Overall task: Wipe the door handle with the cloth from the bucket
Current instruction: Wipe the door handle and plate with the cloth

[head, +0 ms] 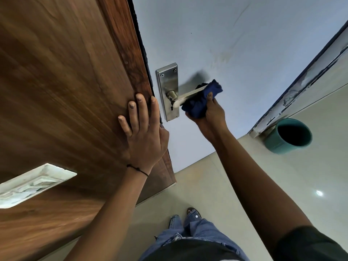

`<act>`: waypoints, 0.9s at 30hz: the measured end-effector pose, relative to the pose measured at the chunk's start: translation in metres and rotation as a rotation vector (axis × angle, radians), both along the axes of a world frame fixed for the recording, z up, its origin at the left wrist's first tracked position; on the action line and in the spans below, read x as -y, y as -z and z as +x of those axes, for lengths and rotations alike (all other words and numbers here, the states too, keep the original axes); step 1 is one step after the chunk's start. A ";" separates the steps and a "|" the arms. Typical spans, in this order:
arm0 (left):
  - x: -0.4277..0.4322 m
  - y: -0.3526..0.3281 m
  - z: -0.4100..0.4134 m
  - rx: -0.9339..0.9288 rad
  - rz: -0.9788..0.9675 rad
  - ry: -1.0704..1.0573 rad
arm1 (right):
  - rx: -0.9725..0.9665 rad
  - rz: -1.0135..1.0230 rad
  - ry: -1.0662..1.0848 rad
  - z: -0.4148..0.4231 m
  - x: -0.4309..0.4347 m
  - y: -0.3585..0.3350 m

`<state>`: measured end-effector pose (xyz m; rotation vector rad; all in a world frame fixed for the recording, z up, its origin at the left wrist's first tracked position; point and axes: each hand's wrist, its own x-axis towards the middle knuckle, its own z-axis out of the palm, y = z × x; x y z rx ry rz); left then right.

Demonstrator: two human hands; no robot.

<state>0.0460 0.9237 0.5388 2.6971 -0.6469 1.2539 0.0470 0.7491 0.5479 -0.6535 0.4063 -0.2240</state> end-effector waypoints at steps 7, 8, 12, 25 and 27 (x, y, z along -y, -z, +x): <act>-0.002 0.002 0.001 0.030 -0.024 0.043 | -0.037 -0.019 -0.109 -0.009 -0.052 0.003; -0.002 0.002 0.001 0.032 -0.022 0.049 | -0.043 -0.056 -0.115 -0.009 -0.053 0.004; -0.004 0.004 0.002 0.040 -0.009 0.055 | -0.095 -0.193 -0.152 -0.009 -0.055 0.009; -0.005 0.002 -0.001 -0.007 -0.043 0.087 | -0.293 -0.978 -0.501 -0.027 -0.042 0.001; 0.001 0.002 -0.002 -0.029 -0.087 0.062 | -0.321 -0.956 -0.452 -0.036 -0.028 0.002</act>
